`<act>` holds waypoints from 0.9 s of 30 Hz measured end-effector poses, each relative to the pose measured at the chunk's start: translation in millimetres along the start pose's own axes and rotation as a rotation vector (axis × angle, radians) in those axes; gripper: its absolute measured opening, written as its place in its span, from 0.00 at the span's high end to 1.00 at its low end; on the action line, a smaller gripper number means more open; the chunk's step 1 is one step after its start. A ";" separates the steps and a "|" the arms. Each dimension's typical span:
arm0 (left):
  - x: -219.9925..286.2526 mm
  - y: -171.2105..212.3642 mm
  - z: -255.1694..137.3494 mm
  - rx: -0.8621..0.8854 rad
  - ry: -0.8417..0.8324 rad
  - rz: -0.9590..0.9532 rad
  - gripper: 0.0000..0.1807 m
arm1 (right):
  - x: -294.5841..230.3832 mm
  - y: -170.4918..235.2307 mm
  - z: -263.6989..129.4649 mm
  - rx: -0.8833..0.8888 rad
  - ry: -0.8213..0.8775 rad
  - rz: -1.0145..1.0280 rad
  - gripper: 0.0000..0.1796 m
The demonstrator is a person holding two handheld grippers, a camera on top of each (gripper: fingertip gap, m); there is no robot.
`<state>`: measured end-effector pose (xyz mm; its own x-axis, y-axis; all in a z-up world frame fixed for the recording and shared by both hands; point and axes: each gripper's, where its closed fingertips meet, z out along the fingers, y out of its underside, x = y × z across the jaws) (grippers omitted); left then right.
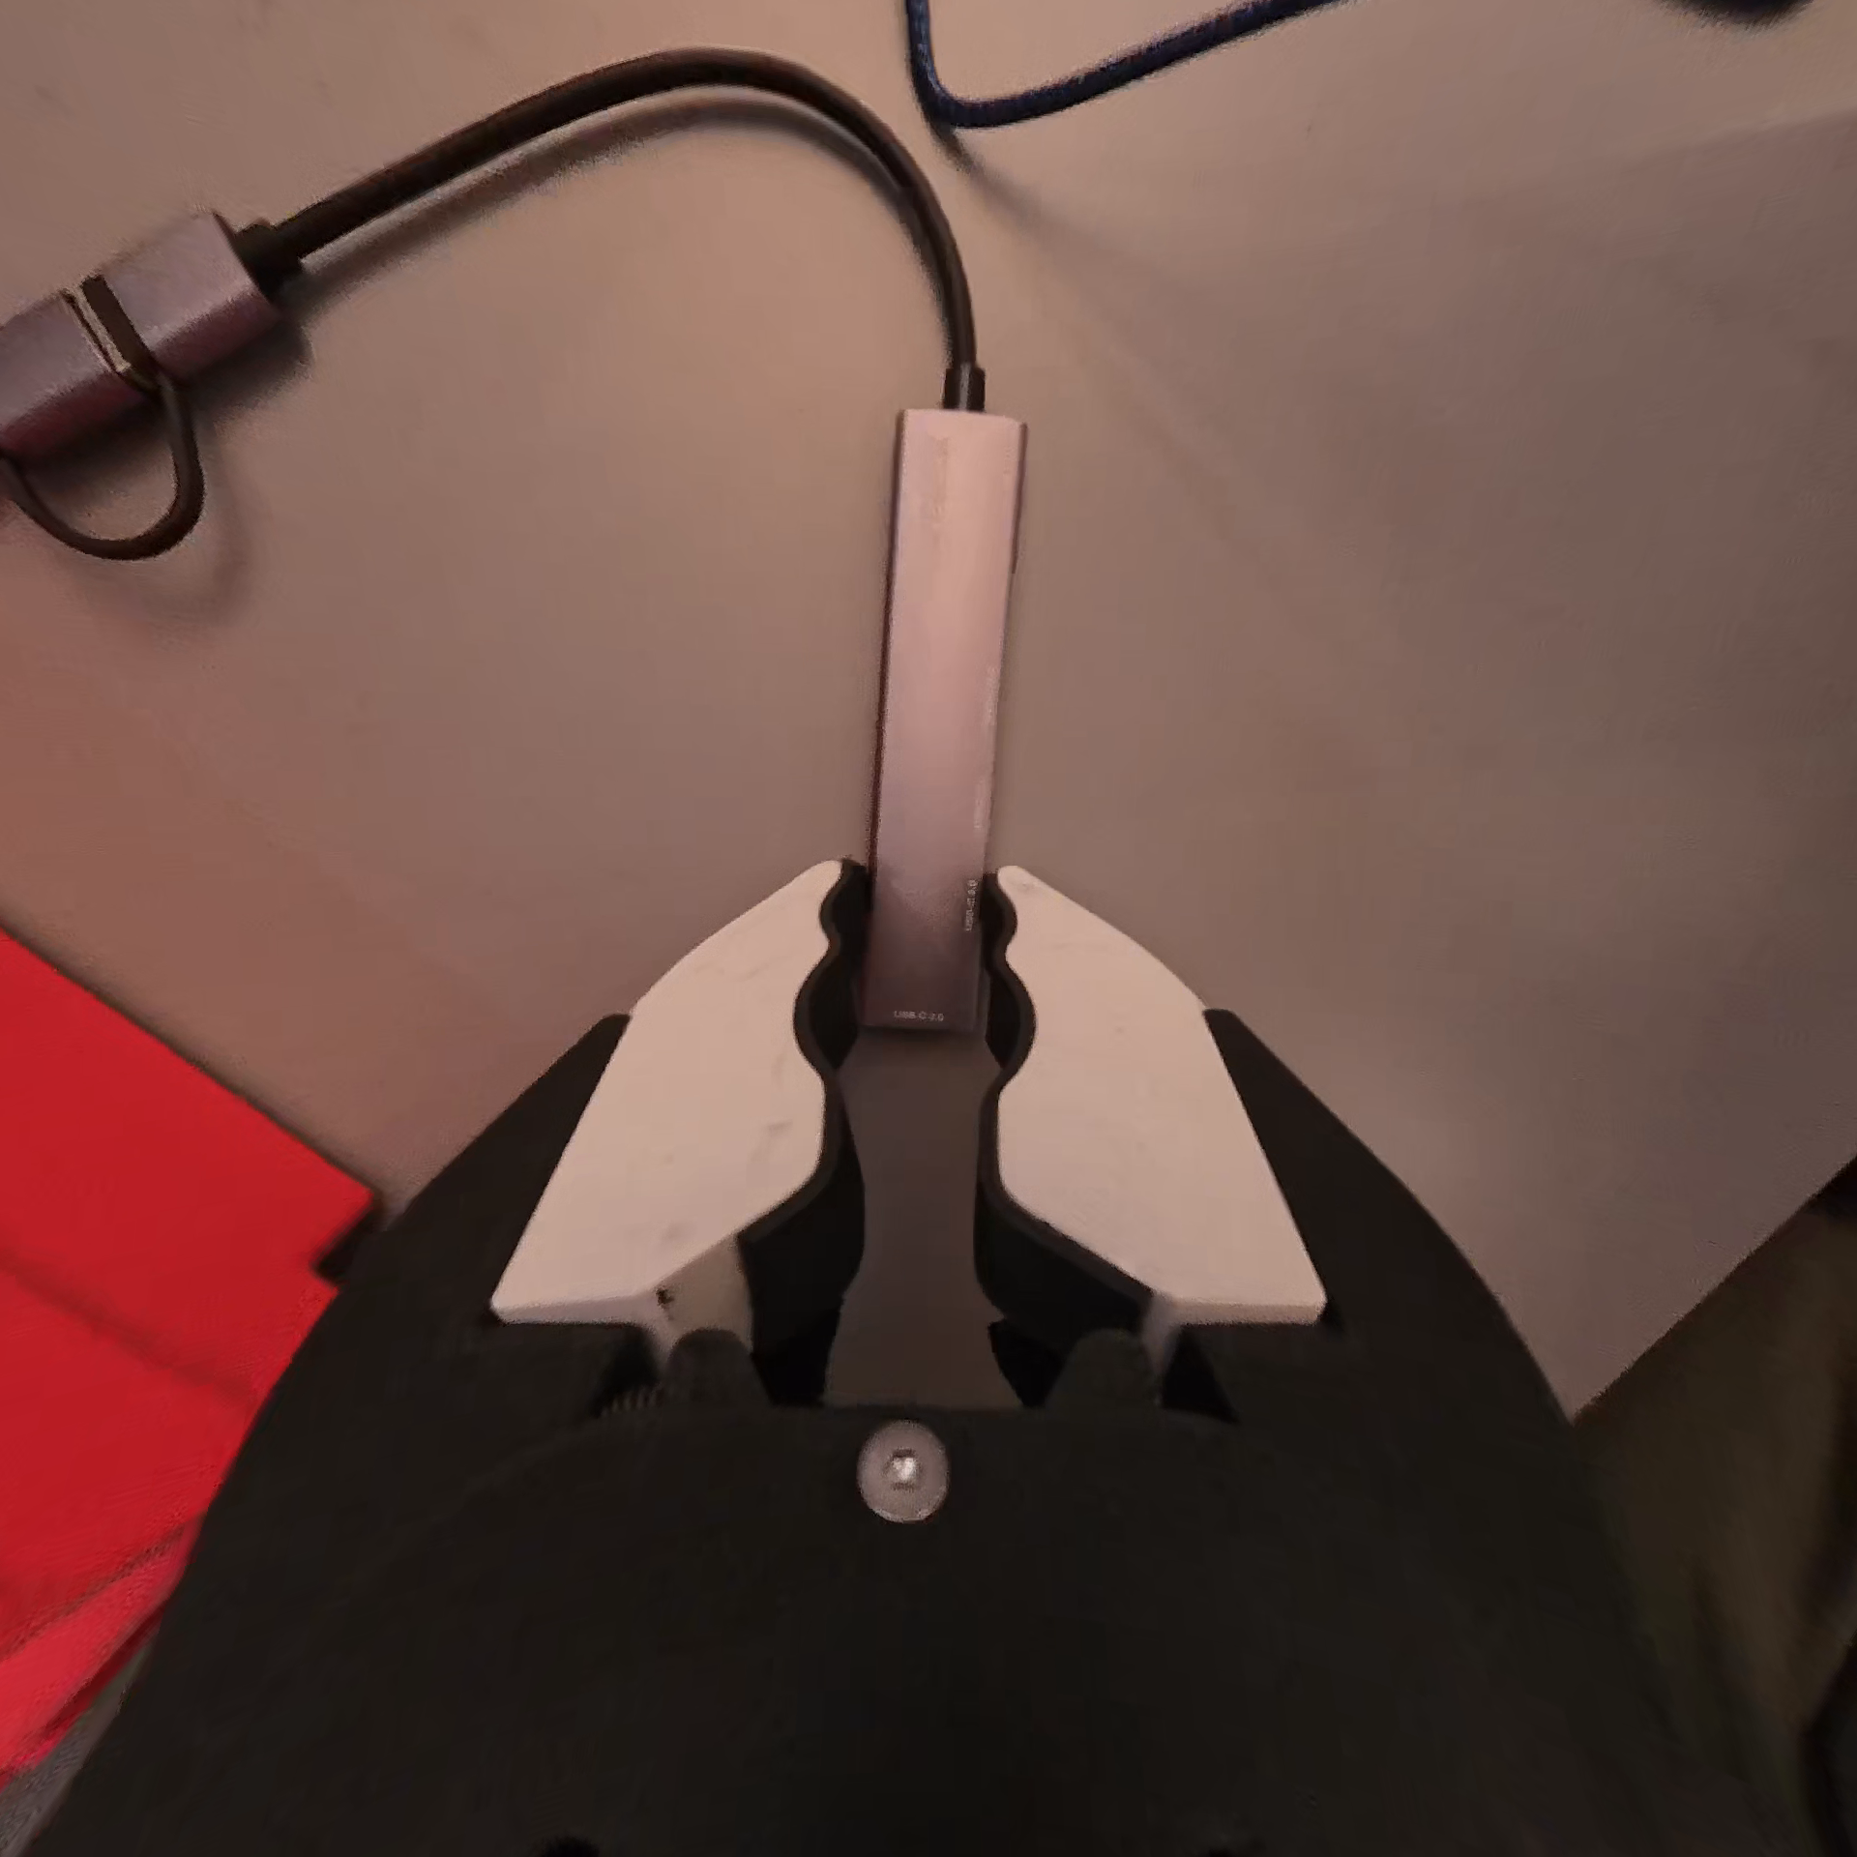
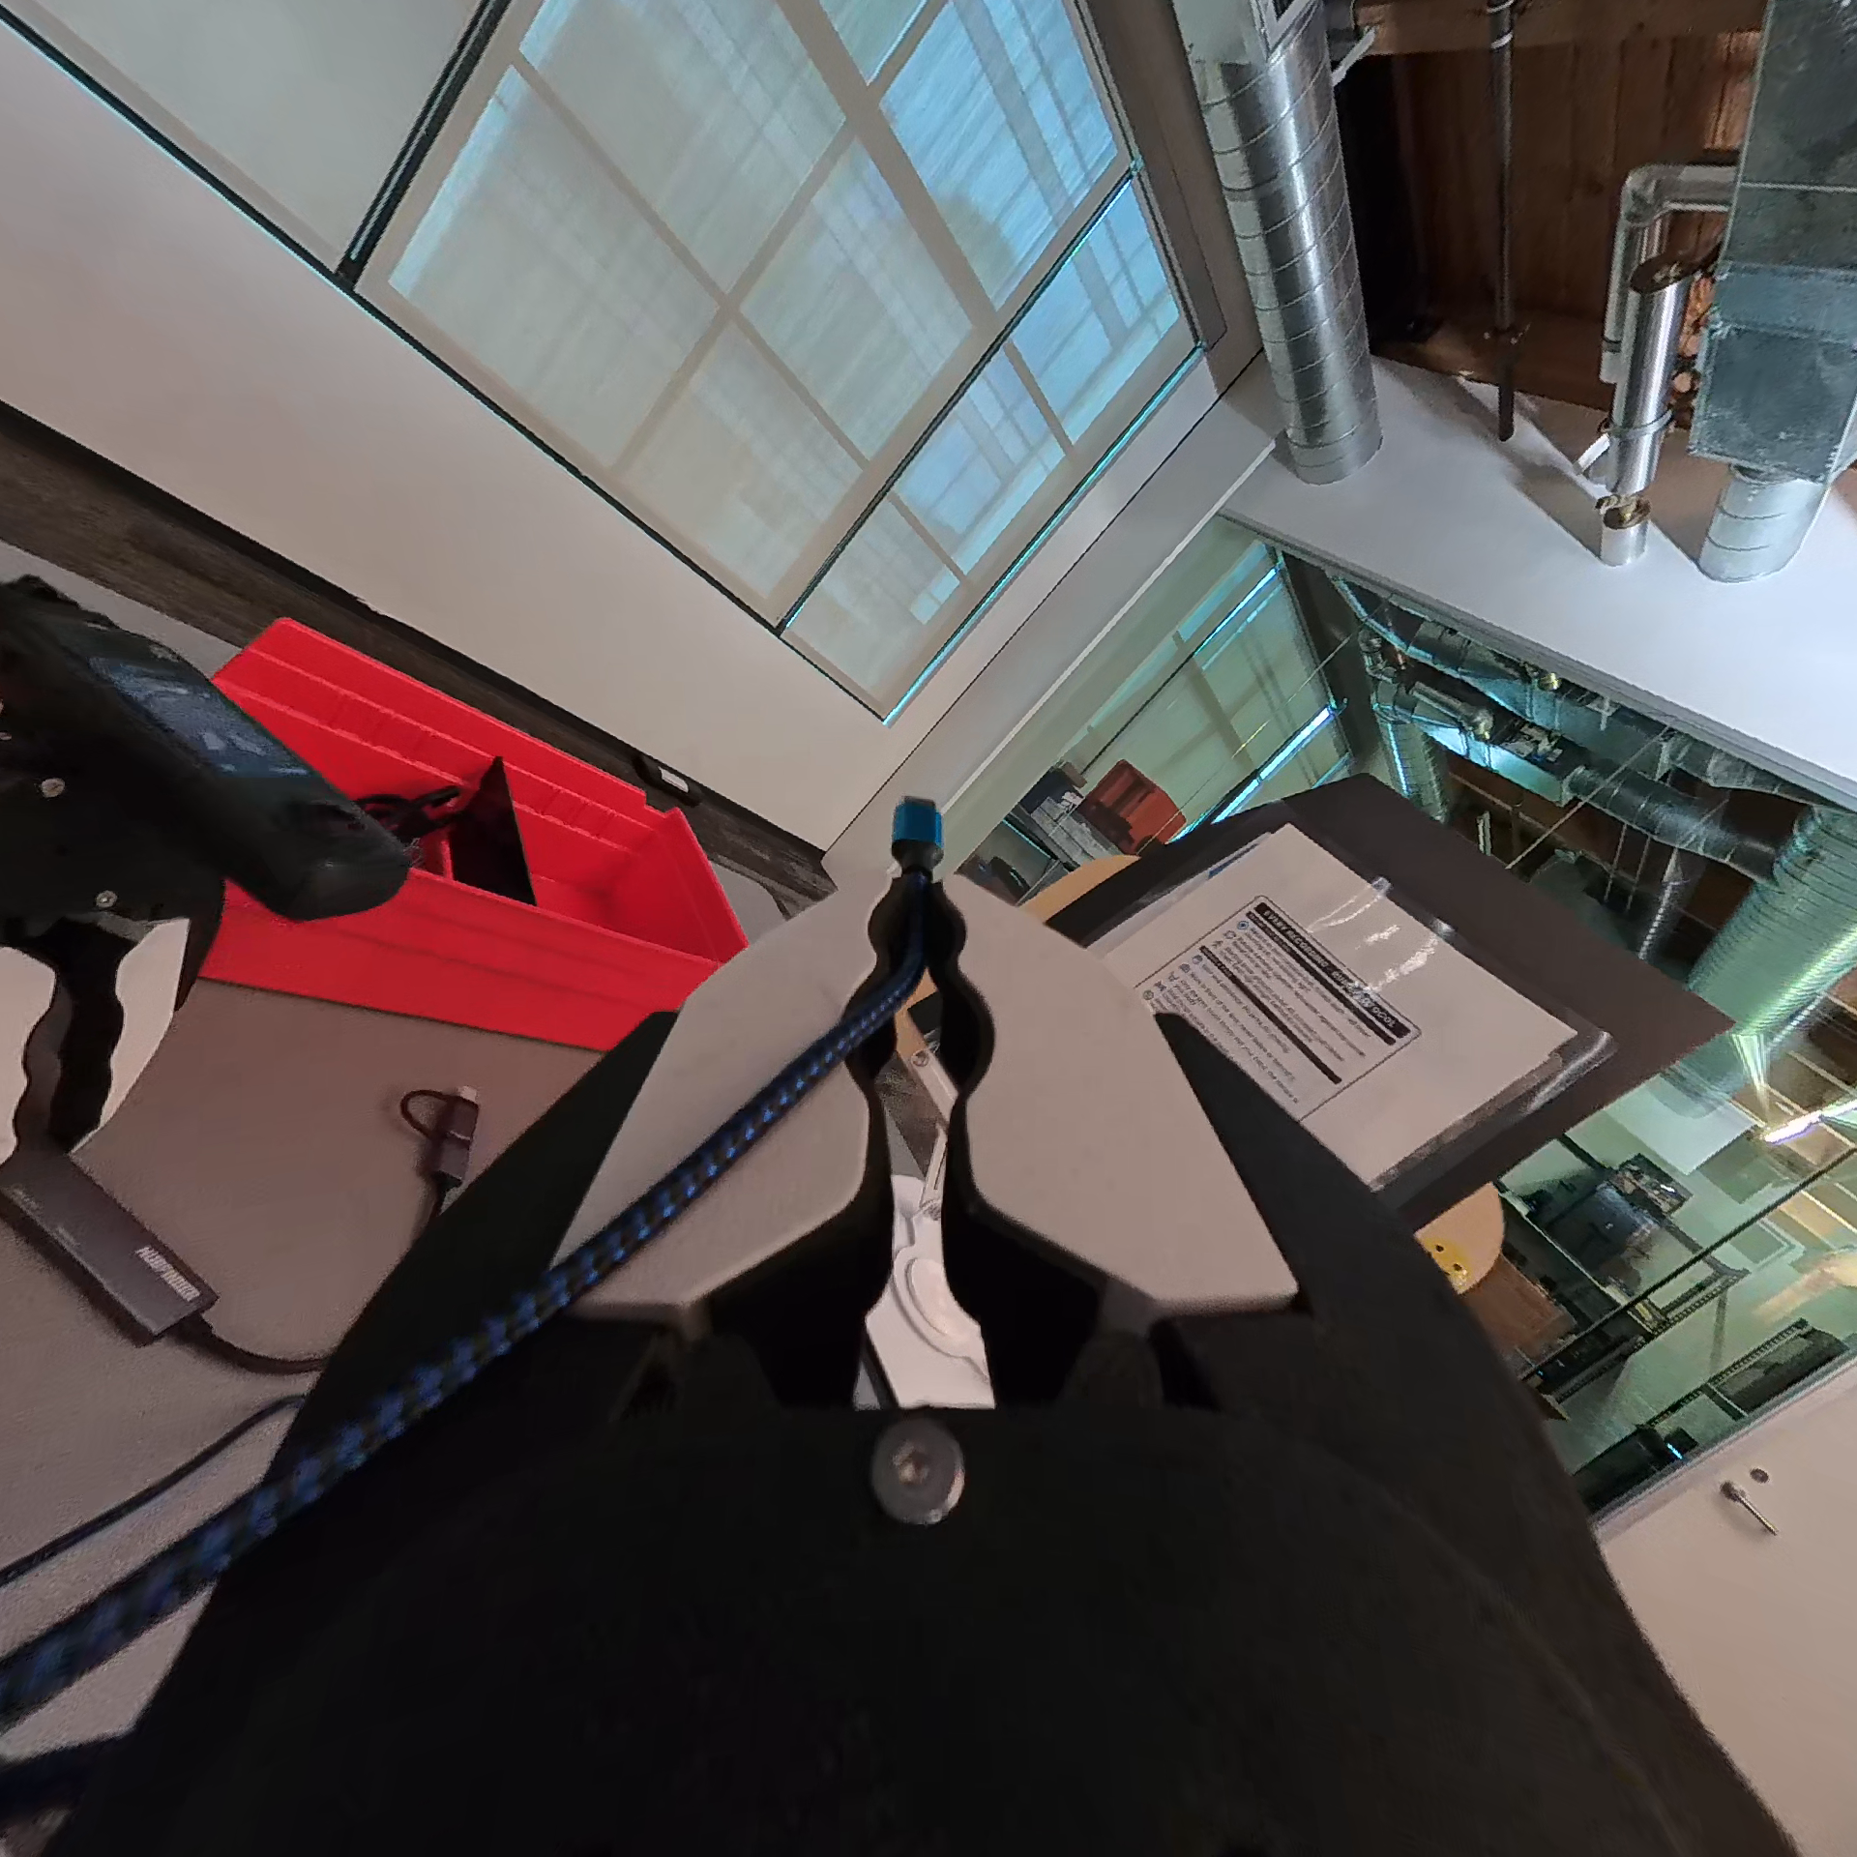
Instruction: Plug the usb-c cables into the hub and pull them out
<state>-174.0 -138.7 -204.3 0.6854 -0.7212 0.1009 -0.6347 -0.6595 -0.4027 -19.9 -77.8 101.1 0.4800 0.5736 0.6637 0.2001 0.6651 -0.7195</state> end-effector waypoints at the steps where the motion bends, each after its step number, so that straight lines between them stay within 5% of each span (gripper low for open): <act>1: 2.5 -1.9 0.4 0.013 0.034 -0.030 0.88 | -1.5 0.7 0.8 -0.005 -0.004 -0.005 0.98; 7: 13.6 -7.9 0.3 0.070 0.236 -0.144 0.88 | -11.7 3.9 6.8 -0.024 -0.027 -0.023 0.98; 14: 16.2 -11.6 1.5 0.150 0.264 -0.127 0.88 | -17.7 8.7 10.7 -0.046 -0.043 -0.039 0.98; 27: 40.1 -60.2 -40.3 0.470 0.719 -0.332 0.88 | -33.5 29.5 18.8 -0.146 -0.128 -0.048 0.98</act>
<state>-122.7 -136.5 -139.4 0.3200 -0.5723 0.7551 -0.1269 -0.8157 -0.5644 -46.1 -68.4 61.4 0.3559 0.6053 0.7120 0.3460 0.6224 -0.7021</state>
